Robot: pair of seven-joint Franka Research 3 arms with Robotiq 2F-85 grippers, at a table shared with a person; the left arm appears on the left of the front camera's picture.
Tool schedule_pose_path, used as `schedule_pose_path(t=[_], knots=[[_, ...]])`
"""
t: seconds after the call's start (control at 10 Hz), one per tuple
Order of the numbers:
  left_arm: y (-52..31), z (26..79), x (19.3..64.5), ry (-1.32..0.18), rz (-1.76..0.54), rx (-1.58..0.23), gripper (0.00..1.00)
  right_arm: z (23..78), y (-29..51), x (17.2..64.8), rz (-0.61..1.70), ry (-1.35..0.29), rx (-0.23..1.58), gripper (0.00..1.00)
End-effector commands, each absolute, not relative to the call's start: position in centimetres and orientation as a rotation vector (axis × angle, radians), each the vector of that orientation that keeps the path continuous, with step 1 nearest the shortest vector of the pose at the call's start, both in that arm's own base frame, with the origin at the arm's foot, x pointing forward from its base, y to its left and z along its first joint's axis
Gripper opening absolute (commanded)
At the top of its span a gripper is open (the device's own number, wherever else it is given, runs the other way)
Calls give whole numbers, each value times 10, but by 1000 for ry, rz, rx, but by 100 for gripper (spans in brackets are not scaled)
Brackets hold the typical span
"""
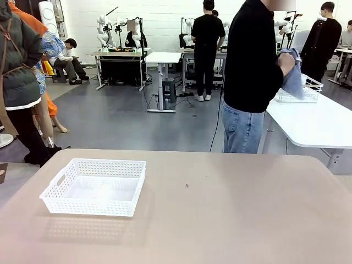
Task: Clean and organize the cups into the basket.
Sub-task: Pick up the Organizing basket and move it to the center of the table, then pick up the Reusable plastic cup from the right side of the table and place it inside the Organizing basket.
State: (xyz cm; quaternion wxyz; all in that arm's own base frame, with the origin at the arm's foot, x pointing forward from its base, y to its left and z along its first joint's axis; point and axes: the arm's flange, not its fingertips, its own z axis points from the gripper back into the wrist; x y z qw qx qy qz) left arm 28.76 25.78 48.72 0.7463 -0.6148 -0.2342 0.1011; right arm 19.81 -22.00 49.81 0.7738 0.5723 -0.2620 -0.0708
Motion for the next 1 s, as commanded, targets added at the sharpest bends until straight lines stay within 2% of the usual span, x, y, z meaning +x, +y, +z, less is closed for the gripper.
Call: schedule_pose_path(t=[0.0,0.9], knots=[[259,488,286,-521,216,-1354,100,499,-221,201,-134,-577,1250,100],[259,488,286,-521,216,-1354,100,499,-221,201,-134,-577,1250,100]])
